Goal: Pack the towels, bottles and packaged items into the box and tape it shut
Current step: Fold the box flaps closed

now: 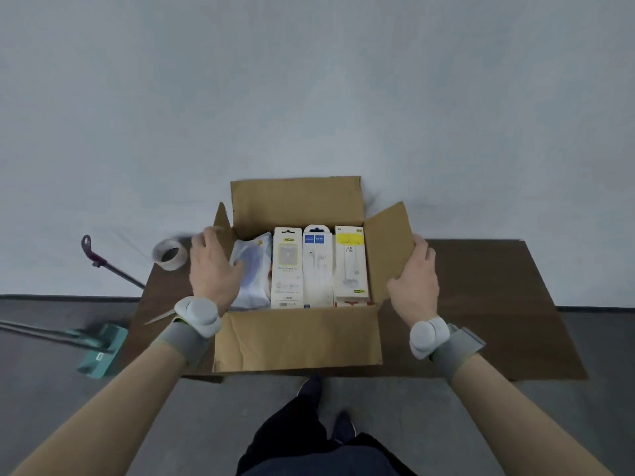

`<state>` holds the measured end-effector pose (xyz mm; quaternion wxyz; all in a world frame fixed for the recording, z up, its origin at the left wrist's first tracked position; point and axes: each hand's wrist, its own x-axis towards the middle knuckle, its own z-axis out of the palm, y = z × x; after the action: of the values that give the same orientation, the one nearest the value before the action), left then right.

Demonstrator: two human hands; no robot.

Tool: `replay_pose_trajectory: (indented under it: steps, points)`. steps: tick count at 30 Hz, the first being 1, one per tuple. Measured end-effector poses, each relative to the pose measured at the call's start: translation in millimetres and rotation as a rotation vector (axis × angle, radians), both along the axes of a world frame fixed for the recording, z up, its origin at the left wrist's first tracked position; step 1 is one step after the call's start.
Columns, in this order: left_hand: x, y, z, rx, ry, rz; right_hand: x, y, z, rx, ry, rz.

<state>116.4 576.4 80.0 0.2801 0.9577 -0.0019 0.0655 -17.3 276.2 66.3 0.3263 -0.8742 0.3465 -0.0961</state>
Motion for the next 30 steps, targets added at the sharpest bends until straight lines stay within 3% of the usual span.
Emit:
replay_pose_trajectory:
  steps: [4, 7, 9, 14, 19, 24, 30]
  points:
    - [-15.7, -17.5, 0.1, -0.100, 0.163, -0.090, -5.6, 14.1, 6.0, 0.118, -0.088, 0.084]
    - [-31.9, -23.3, -10.6, -0.064, 0.314, -0.177, -16.8, 25.5, 6.0, 0.260, -0.122, 0.213]
    - [-40.1, -22.2, -20.1, -0.012, 0.430, -0.224, -21.7, 33.5, -0.5, 0.253, -0.079, 0.324]
    - [-58.7, -11.8, -29.1, 0.199, 0.522, -0.432, -37.1, 37.6, -27.5, 0.123, 0.128, 0.554]
    - [-76.4, 1.8, -45.7, 0.674, 0.515, -0.678, -40.2, 35.6, -44.4, -0.147, 0.260, 0.742]
    - [-81.4, 3.0, -60.1, 0.800, 0.436, -0.724, -47.4, 38.2, -56.0, -0.438, 0.379, 0.893]
    - [-86.1, 0.2, -59.3, 0.841, 0.388, -0.691, -52.6, 50.1, -55.9, -0.581, 0.474, 0.936]
